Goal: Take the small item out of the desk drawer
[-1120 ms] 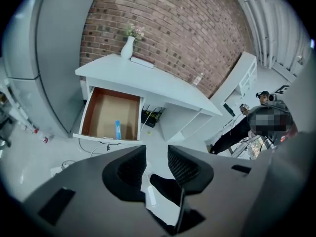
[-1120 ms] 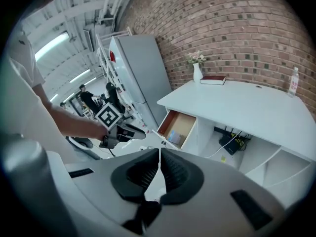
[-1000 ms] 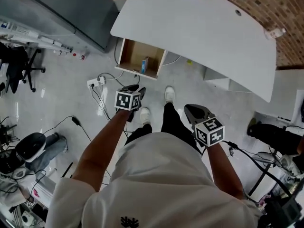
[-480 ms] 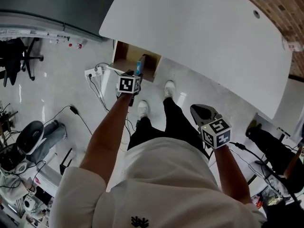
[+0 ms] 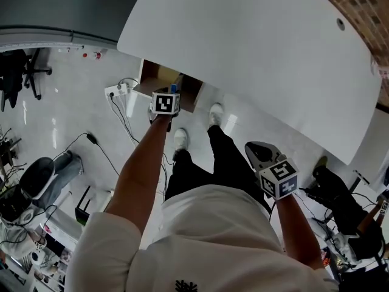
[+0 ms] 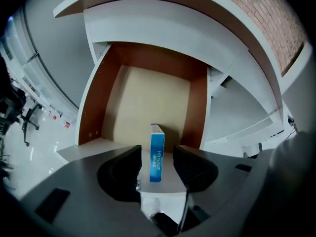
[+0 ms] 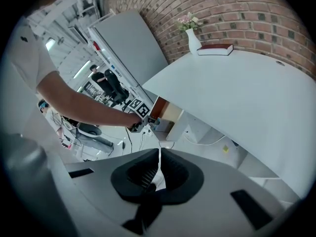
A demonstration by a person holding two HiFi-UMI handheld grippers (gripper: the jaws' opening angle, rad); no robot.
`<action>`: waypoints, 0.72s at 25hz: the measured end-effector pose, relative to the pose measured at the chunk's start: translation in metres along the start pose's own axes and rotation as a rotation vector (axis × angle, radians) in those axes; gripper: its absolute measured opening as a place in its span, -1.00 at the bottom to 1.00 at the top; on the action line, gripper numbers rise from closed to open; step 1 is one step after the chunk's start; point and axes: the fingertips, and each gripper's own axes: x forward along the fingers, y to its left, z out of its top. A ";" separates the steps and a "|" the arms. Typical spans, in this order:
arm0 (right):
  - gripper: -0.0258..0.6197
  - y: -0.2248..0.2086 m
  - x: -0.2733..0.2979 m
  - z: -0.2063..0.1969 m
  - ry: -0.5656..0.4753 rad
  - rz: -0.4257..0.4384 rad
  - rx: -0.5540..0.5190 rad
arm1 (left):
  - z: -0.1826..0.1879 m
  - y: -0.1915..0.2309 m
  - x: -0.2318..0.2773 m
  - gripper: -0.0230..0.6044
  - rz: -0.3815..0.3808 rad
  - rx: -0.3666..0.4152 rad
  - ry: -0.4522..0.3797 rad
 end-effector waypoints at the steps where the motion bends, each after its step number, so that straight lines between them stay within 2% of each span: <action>1: -0.80 -0.004 0.001 0.000 0.005 0.000 0.002 | 0.002 0.000 0.004 -0.26 0.005 0.002 0.008; 5: -0.80 -0.019 0.003 0.002 0.014 -0.006 0.012 | 0.000 -0.001 0.029 -0.28 0.024 -0.006 0.055; 7: -0.80 -0.023 0.003 0.002 0.016 -0.007 0.015 | -0.004 -0.001 0.037 -0.58 0.036 -0.014 0.084; 10: -0.80 -0.026 0.001 0.002 0.017 -0.012 0.014 | -0.001 -0.001 0.034 -0.59 0.057 -0.010 0.089; 12: -0.80 -0.025 0.001 0.002 0.014 -0.013 0.013 | 0.002 0.006 0.023 -0.60 0.106 0.018 0.088; 13: -0.80 -0.023 0.001 0.003 0.009 -0.012 0.012 | 0.002 0.007 0.021 -0.60 0.106 0.020 0.081; 16: -0.80 -0.014 0.003 0.006 -0.007 -0.009 0.005 | 0.003 -0.001 0.018 -0.60 0.042 -0.001 0.043; 18: -0.80 -0.007 0.004 0.008 -0.017 -0.007 0.000 | 0.007 0.001 0.010 -0.60 0.043 0.001 0.019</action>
